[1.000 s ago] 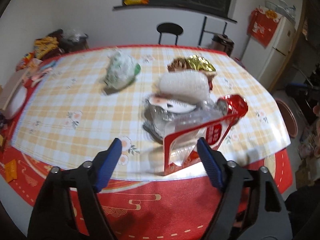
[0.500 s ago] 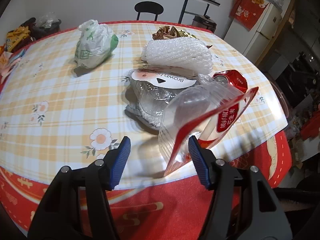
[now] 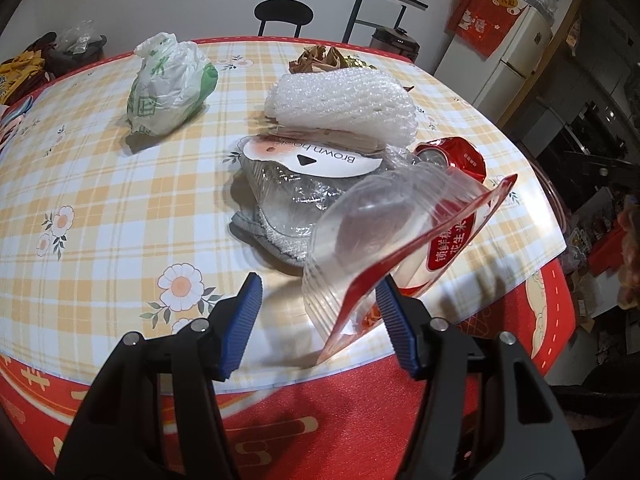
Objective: Collect trash
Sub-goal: 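Grasp the red-labelled clear plastic tray with the left gripper, then grasp the white foam net sleeve with the right gripper while the left holds the tray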
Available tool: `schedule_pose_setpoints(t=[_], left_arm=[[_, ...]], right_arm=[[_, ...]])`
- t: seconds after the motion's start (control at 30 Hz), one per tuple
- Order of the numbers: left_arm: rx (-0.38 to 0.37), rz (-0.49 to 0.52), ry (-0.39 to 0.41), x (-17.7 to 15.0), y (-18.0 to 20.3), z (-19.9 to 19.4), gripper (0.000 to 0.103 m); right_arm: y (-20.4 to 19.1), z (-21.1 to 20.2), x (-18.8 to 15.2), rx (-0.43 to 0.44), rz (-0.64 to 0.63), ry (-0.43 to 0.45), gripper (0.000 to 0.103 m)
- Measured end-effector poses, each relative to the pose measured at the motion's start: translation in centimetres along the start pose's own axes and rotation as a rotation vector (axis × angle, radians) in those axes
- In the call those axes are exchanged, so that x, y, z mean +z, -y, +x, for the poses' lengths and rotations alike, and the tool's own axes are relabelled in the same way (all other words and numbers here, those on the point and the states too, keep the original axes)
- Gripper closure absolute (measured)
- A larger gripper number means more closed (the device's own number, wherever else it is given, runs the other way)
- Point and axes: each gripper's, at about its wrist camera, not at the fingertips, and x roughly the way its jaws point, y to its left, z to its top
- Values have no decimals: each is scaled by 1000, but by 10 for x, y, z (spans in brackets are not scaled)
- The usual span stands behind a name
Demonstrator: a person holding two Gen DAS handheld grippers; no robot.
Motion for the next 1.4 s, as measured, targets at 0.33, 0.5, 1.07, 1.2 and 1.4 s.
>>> schedule_pose_setpoints(t=[0.33, 0.5, 1.07, 1.2, 1.4], left_arm=[[-21, -30, 0, 0, -1, 5, 47], [-43, -53, -19, -1, -3, 14, 47], [-17, -167, 82, 1, -38, -21, 90], [23, -223, 122, 2, -58, -42, 90], [127, -311, 182, 1, -92, -74, 90]], right_arm=[[9, 28, 28, -27, -40, 0, 4], [1, 35, 32, 17, -48, -14, 4], [-44, 53, 56, 105, -169, 13, 4], [-78, 72, 71, 132, -265, 30, 6], [-111, 113, 84, 97, -339, -26, 14]])
